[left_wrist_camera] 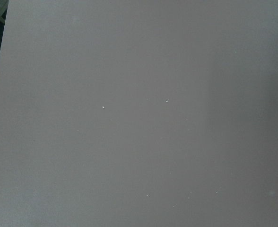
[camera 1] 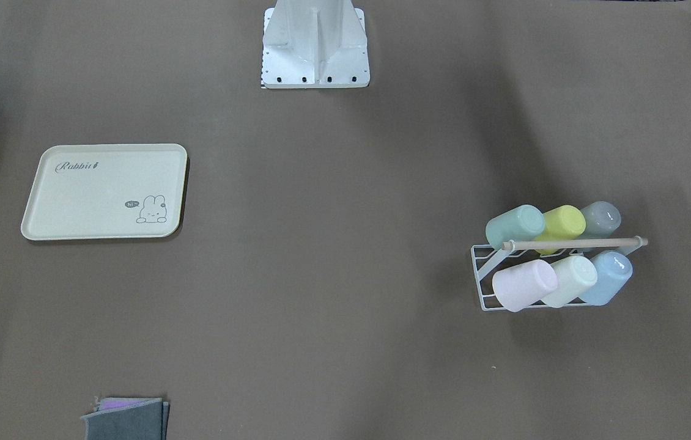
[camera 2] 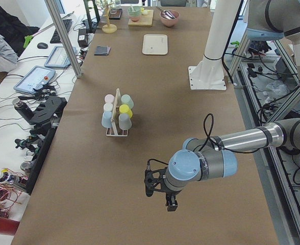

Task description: Pick up and place green cup on tray

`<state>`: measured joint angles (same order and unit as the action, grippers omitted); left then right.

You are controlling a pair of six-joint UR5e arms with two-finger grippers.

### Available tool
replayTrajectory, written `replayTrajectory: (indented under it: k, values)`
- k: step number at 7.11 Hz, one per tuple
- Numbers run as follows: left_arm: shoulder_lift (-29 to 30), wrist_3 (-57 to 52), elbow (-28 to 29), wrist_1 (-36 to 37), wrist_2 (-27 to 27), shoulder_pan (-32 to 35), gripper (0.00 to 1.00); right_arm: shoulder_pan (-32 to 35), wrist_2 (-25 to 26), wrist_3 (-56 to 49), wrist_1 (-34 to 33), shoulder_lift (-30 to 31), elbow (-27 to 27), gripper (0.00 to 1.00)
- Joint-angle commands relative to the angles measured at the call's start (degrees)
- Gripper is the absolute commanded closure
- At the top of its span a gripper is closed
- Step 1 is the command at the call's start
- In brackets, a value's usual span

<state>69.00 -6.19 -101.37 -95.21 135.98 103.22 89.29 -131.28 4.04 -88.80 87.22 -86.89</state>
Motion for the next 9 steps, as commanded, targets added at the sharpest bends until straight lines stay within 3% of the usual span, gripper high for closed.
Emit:
replayTrajectory:
  k: [1, 7, 9]
  values:
    - [0.17, 0.04, 0.2, 0.03, -0.98, -0.04, 0.02, 0.0, 0.06, -0.44, 0.2, 0.23, -0.03, 0.0]
    - [0.51, -3.57, -1.99, -0.59, -1.34, -0.65, 0.02, 0.97, -0.21, 0.09, -0.24, 0.06, -0.82, 0.0]
    - [6.91, -3.3, -0.95, 0.2, -1.34, -7.39, 0.02, 0.97, 0.15, 0.0, 0.29, 0.32, -0.82, 0.0]
